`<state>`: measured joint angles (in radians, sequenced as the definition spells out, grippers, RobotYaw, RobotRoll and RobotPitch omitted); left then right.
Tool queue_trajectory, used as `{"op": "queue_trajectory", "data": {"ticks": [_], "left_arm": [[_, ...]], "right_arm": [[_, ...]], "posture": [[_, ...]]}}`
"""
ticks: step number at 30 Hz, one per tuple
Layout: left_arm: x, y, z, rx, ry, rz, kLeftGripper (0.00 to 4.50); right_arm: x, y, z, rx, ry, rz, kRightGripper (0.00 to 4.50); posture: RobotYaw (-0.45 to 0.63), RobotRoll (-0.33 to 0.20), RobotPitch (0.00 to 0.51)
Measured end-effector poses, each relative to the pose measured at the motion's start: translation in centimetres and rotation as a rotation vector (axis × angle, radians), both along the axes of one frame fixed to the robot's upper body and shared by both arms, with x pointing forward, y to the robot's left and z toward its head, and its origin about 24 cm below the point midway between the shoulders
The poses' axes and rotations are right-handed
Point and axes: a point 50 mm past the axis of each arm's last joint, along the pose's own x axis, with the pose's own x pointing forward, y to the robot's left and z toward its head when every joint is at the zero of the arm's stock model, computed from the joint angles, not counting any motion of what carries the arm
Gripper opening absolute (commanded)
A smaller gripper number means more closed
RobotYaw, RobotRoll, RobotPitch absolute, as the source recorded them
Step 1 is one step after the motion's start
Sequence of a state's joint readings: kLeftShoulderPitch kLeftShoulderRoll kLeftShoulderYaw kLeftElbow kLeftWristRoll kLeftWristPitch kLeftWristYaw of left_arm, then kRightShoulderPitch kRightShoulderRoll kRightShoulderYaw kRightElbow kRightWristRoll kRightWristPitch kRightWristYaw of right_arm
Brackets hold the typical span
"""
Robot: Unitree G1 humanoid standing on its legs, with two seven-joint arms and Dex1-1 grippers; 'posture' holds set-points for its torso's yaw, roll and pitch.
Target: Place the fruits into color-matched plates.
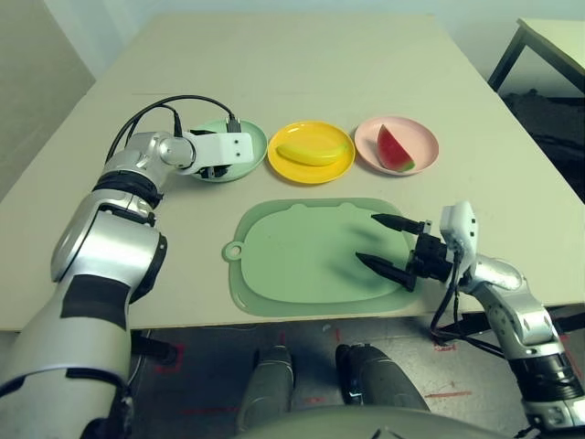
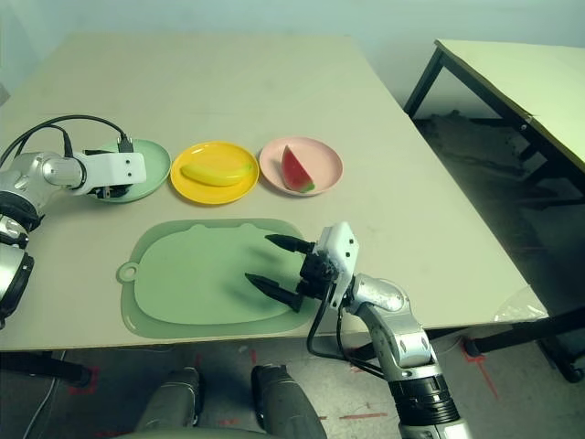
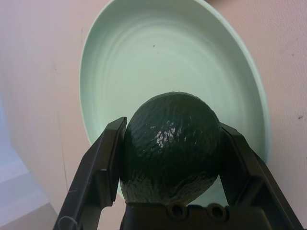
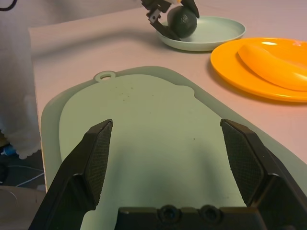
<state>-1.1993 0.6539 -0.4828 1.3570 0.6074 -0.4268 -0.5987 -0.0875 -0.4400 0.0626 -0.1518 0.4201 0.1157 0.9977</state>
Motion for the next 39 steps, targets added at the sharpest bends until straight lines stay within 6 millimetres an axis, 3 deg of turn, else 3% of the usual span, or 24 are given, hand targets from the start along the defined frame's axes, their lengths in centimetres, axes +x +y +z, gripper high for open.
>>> {"op": "queue_trajectory", "data": {"ticks": [8,9,10,12,26,32,39], "left_arm": [[0.0,-0.2,-0.2,0.014,0.007,-0.007,3.12],[0.0,-0.2,-0.2,0.013,0.006,-0.008,3.82],[0.0,-0.2,-0.2,0.012,0.003,-0.009,4.17],[0.1,-0.3,-0.1,0.009,-0.007,-0.011,4.47],[0.2,-0.4,0.2,0.011,-0.015,-0.014,4.47],[0.4,-0.5,1.9,0.008,-0.047,-0.028,4.47],[-0.2,1.1,3.7,-0.044,-0.052,-0.017,4.47]], "right_arm": [[-0.1,0.0,-0.2,0.001,0.013,-0.003,4.50],[-0.1,0.0,-0.2,0.001,0.013,-0.003,4.50],[-0.1,0.0,-0.2,0.001,0.013,-0.004,4.50],[-0.1,0.0,-0.2,0.001,0.013,-0.006,4.50],[-0.1,0.1,-0.2,0.003,0.015,-0.006,4.50],[0.5,0.3,0.2,0.004,-0.003,0.017,4.50],[1.3,0.2,0.2,0.002,-0.012,0.034,4.50]], "posture": [[-0.08,0.000,0.159],[-0.08,0.000,0.159],[-0.08,0.000,0.159],[-0.08,0.000,0.158],[-0.07,0.000,0.146],[-0.05,0.000,0.129],[-0.03,0.000,0.107]]}}
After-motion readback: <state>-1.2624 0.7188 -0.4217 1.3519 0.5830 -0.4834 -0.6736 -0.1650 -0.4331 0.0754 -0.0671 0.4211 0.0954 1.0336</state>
